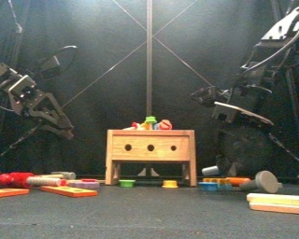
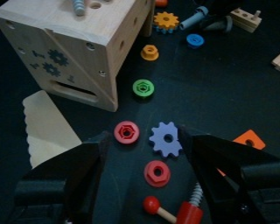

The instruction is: Stand nail upright

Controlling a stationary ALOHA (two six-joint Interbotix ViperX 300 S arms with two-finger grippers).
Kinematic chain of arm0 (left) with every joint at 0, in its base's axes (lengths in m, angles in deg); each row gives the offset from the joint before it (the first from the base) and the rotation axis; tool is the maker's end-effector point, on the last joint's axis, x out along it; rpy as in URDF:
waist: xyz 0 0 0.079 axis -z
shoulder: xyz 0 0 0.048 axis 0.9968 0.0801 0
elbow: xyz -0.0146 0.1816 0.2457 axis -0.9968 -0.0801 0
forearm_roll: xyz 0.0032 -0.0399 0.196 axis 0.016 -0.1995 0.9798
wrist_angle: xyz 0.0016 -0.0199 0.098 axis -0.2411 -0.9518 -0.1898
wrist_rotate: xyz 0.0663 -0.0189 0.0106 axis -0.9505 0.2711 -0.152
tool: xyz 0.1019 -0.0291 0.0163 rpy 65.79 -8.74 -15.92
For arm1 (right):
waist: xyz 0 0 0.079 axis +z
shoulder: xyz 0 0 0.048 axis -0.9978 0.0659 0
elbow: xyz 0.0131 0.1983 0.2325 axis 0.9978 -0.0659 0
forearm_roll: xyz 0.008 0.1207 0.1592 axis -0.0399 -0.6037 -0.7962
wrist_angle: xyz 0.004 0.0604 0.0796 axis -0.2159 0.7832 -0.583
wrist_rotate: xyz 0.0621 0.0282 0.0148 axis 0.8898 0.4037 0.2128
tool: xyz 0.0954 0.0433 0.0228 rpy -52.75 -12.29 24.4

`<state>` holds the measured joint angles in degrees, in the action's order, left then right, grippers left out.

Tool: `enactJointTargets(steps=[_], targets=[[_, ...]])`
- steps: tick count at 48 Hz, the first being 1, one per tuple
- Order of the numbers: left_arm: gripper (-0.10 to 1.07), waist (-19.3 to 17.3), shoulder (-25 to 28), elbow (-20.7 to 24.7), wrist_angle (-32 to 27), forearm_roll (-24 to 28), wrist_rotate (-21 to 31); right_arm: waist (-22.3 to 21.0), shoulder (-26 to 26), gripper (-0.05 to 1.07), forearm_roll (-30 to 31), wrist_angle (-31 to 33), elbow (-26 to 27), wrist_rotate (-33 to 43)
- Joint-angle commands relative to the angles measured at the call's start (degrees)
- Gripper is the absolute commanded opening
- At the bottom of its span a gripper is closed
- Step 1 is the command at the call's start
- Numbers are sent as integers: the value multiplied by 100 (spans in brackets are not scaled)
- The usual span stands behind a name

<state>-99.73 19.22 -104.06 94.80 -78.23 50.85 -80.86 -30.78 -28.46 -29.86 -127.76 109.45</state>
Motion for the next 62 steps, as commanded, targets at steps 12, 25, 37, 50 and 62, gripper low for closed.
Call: enactJointTargets(steps=[12, 25, 37, 50, 62], targets=[[97, 220, 0, 229, 44, 97, -53, 149, -211, 67, 879, -9, 325, 0], [97, 519, 114, 659, 202, 580, -62, 448, -185, 67, 2250, -18, 800, 18], [97, 650, 835, 993, 976, 1020, -53, 527, -35, 67, 3006, -44, 1160, 53], [97, 835, 1907, 1573, 1485, 1248, -53, 527, 185, 67, 3050, -44, 1371, 26], [96, 993, 2549, 2048, 1784, 1257, -53, 527, 193, 67, 2971, -35, 1362, 18]])
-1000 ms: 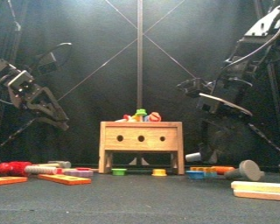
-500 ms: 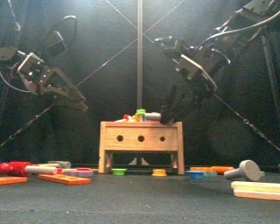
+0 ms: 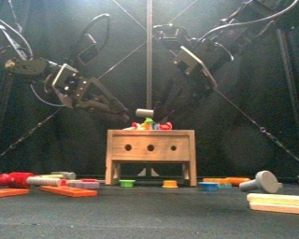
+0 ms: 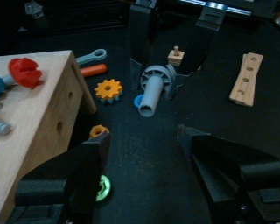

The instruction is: Stand nail upright

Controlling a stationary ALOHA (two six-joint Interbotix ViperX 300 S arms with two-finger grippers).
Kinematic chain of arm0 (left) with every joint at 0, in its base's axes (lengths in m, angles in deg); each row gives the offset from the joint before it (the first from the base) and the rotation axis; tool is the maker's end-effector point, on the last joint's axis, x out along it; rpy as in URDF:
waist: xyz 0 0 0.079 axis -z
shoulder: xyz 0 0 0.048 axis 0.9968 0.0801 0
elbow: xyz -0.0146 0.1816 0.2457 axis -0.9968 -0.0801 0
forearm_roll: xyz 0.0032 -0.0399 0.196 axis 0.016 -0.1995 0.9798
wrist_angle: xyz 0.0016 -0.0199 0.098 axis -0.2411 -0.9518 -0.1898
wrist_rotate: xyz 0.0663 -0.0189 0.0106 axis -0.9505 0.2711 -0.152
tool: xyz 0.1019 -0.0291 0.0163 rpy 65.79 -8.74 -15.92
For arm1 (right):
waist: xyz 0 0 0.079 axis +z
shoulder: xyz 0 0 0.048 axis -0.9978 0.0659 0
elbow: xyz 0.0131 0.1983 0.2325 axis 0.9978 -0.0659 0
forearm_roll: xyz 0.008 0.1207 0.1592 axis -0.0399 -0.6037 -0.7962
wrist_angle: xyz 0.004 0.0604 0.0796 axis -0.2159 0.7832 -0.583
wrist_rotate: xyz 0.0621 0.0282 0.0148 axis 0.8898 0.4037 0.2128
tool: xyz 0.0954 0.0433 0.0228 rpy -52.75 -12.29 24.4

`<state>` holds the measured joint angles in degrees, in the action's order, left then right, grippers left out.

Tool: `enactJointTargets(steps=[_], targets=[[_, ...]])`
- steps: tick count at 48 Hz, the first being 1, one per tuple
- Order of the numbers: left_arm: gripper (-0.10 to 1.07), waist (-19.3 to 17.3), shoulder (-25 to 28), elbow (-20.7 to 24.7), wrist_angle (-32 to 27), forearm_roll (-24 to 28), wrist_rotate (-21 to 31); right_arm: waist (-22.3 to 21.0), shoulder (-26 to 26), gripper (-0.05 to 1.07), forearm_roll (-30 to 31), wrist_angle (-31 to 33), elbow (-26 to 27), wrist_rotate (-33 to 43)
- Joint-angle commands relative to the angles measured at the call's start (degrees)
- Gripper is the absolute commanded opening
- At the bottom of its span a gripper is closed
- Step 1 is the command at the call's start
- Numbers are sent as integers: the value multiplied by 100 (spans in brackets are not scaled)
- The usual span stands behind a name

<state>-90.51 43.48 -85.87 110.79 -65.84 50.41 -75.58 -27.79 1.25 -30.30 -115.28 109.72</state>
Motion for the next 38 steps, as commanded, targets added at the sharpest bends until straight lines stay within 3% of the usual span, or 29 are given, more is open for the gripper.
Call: enactJointTargets(steps=[1, 13, 27, 38], targets=[[96, 88, 158, 237, 246, 18, -9, 0, -114, 67, 0, 9, 105, -9], [96, 114, 580, -9, 1705, -62, 79, 0, -141, 67, 0, 18, 44, -9], [96, 255, 1301, -132, 3208, -782, 237, -9, -167, 67, 0, 18, 0, -9], [95, 281, 1573, 0, 3472, -765, 237, 0, -176, 67, -18, 18, -9, -9]])
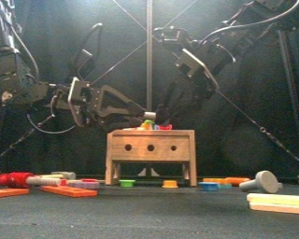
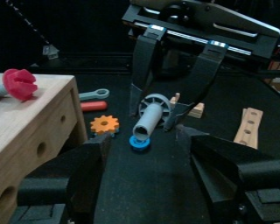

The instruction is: Stand nail upright

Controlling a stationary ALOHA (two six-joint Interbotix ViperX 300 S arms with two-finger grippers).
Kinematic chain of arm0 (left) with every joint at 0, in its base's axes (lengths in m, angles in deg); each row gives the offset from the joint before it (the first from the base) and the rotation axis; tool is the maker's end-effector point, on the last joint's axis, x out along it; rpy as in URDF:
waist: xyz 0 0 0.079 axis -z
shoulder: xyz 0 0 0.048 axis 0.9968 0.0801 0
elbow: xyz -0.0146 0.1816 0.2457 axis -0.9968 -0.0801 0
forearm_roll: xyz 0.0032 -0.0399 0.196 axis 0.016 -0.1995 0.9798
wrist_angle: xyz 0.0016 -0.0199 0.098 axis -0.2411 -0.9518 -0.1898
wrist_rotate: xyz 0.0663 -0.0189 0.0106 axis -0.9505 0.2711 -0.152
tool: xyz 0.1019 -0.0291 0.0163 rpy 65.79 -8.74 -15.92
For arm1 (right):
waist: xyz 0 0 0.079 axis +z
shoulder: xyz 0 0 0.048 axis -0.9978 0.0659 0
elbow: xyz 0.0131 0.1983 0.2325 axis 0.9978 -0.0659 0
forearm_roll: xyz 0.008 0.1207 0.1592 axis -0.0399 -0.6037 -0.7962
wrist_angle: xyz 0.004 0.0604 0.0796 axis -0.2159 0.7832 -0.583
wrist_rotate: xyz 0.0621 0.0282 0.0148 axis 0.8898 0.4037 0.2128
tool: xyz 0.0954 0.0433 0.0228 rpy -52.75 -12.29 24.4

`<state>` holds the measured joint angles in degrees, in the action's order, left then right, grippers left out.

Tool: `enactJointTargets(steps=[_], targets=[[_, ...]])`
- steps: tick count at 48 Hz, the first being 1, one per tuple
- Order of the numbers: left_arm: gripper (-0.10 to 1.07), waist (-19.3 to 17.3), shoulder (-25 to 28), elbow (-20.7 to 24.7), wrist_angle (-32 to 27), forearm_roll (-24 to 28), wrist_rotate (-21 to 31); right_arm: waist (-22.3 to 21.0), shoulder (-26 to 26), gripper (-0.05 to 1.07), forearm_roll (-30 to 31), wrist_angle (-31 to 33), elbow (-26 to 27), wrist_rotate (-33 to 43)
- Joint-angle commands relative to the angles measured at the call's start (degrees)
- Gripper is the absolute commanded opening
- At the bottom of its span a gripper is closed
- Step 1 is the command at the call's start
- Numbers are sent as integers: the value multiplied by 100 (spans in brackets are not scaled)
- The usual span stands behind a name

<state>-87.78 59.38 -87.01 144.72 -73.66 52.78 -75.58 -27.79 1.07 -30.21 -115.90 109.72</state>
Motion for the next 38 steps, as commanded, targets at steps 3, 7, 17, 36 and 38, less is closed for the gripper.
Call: enactJointTargets(steps=[3, 7, 17, 36, 38], targets=[[95, 9, -44, 123, 79, 53, -9, 0, -167, 67, -9, 9, 53, -9], [95, 9, -79, 141, 79, 132, -26, -9, -167, 67, -18, 9, 44, -9], [87, 9, -44, 229, 79, 202, -18, 0, -167, 67, -18, 18, 44, -9], [58, 0, -26, 246, -62, 220, -18, 0, -176, 67, -53, 9, 44, -9], [58, 0, -26, 246, -105, 220, -18, 0, -176, 67, -53, 9, 44, -9]])
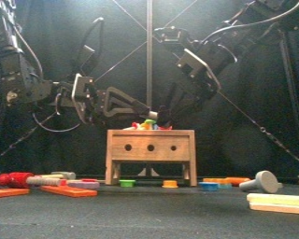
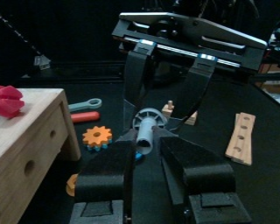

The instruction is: Stand nail upright

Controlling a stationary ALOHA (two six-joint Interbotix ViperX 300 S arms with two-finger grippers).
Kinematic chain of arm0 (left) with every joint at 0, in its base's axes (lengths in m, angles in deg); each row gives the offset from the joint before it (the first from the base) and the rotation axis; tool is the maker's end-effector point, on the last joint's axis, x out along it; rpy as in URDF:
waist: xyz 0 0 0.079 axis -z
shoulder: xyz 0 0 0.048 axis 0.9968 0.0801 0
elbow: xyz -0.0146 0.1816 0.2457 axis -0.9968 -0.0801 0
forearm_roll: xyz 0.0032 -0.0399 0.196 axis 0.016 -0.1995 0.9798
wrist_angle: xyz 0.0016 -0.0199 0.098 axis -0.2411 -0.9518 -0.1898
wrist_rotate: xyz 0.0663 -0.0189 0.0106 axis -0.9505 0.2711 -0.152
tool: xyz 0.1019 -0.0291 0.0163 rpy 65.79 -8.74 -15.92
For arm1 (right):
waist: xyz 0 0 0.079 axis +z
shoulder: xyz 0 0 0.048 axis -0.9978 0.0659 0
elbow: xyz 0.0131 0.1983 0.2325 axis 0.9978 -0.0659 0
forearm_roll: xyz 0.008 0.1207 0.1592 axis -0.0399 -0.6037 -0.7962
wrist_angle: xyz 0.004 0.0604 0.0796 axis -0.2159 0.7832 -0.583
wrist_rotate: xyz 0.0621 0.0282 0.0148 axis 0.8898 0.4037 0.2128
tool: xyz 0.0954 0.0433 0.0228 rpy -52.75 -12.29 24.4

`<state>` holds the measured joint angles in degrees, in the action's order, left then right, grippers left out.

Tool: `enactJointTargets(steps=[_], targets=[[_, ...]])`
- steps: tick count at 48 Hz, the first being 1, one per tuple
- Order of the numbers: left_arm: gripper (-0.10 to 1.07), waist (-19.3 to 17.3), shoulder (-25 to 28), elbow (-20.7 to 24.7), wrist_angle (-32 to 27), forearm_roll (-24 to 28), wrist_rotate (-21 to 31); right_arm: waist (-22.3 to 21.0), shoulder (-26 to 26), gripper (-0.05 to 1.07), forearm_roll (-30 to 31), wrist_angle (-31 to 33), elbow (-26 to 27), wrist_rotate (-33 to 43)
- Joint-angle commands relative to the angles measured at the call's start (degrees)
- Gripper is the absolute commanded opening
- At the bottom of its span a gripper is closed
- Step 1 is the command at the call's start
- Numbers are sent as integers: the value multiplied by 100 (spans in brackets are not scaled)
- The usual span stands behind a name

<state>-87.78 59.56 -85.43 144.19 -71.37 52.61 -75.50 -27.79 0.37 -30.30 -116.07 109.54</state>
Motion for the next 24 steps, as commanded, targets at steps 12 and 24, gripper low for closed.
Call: enactJointTargets(steps=[12, 24], targets=[[58, 0, -141, 70, -123, -18, -18, -9, -167, 68, -167, 0, 79, 18], [58, -26, -167, 62, -237, -26, -18, -9, -149, 77, -360, 0, 0, 0]])
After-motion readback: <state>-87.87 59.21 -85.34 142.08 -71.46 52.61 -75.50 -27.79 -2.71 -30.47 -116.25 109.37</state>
